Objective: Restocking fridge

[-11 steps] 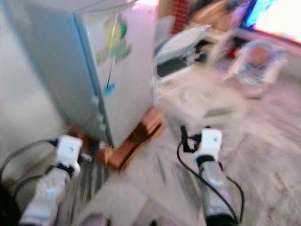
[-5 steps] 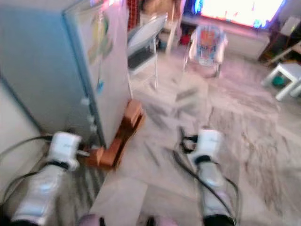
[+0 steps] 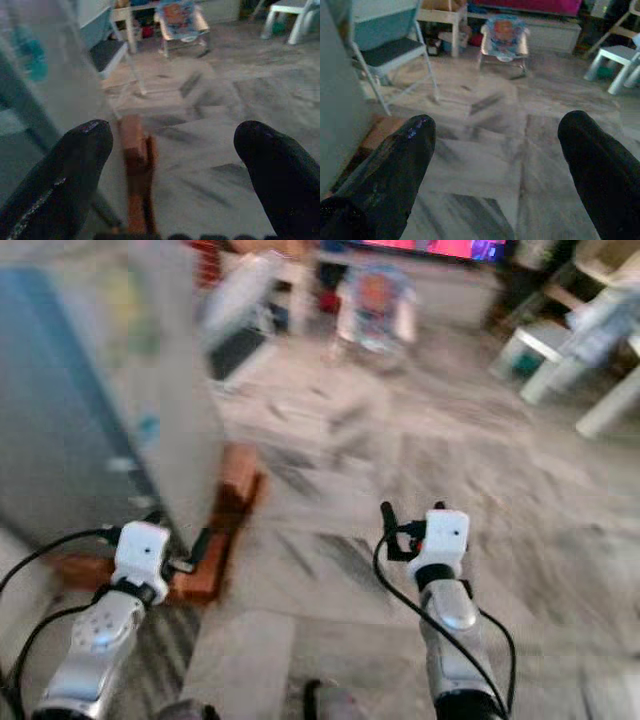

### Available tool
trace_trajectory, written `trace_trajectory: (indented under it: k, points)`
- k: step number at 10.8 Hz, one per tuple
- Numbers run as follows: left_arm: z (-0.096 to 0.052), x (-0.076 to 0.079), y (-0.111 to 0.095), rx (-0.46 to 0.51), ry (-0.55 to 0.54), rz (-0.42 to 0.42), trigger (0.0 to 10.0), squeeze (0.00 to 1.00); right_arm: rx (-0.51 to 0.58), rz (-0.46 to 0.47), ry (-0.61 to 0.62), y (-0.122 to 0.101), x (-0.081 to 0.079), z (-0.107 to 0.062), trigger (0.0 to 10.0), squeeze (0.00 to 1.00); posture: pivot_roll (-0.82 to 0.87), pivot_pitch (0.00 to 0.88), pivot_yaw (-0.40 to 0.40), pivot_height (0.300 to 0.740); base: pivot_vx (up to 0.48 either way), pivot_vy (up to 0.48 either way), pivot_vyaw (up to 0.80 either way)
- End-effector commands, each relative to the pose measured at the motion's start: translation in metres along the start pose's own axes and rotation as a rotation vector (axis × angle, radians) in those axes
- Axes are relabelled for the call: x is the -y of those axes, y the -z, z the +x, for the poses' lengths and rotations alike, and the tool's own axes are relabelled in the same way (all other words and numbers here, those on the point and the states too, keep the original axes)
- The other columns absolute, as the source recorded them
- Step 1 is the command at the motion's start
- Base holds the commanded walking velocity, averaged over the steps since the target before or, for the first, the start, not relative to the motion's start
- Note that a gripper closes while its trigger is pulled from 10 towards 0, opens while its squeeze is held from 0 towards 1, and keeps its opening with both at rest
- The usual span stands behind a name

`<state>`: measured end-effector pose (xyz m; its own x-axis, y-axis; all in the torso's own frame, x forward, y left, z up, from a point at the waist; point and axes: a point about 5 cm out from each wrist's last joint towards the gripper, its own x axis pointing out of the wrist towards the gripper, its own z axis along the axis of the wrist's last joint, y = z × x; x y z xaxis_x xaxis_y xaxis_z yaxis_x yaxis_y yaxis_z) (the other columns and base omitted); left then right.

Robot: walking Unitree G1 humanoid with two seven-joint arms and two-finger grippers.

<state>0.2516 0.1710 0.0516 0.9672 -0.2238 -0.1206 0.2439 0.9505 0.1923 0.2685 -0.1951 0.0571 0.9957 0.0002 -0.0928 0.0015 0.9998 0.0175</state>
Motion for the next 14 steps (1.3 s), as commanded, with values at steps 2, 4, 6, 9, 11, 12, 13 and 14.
trace_trajectory:
  k: [2, 4, 6, 9, 11, 12, 13, 14]
  points:
    - [-0.004, 0.006, 0.002, -0.002, 0.016, -0.007, 10.0, 0.00, 0.014, -0.007, -0.005, -0.004, -0.001, 0.002, 10.0, 0.00, 0.10, 0.046, -0.078, 0.740, 0.150, 0.000, 0.00]
    - [-0.002, 0.006, 0.002, 0.001, 0.002, -0.008, 10.0, 0.00, 0.015, -0.013, -0.005, -0.005, 0.000, 0.004, 10.0, 0.00, 0.10, 0.044, -0.079, 0.740, 0.296, 0.000, 0.00]
    - [0.000, 0.000, 0.000, 0.006, -0.017, -0.004, 10.0, 0.00, 0.018, -0.020, -0.009, -0.006, 0.001, 0.005, 10.0, 0.00, 0.10, 0.042, -0.081, 0.740, 0.326, 0.000, 0.00]
    - [0.000, -0.009, -0.002, 0.019, -0.067, 0.008, 10.0, 0.00, 0.032, -0.018, 0.006, -0.006, 0.002, 0.001, 10.0, 0.00, 0.10, 0.039, -0.080, 0.740, 0.331, 0.000, 0.00]
    - [-0.003, -0.013, -0.003, 0.025, -0.121, -0.009, 10.0, 0.00, 0.075, -0.008, -0.018, -0.015, -0.006, -0.004, 10.0, 0.00, 0.10, 0.041, -0.080, 0.740, 0.332, 0.000, 0.00]
    - [-0.006, -0.011, -0.002, 0.024, -0.122, -0.004, 10.0, 0.00, 0.070, -0.011, -0.020, -0.013, -0.008, -0.006, 10.0, 0.00, 0.11, 0.044, -0.084, 0.740, 0.311, 0.000, 0.00]
    - [-0.008, -0.010, -0.001, 0.023, -0.124, -0.009, 10.0, 0.00, 0.067, -0.008, -0.003, -0.012, -0.007, -0.008, 10.0, 0.00, 0.11, 0.039, -0.083, 0.740, 0.315, 0.000, 0.00]
    - [-0.009, -0.012, 0.000, 0.020, -0.139, -0.010, 10.0, 0.00, 0.068, -0.026, -0.028, -0.011, -0.012, -0.012, 10.0, 0.00, 0.11, 0.038, -0.086, 0.740, 0.311, 0.000, 0.00]
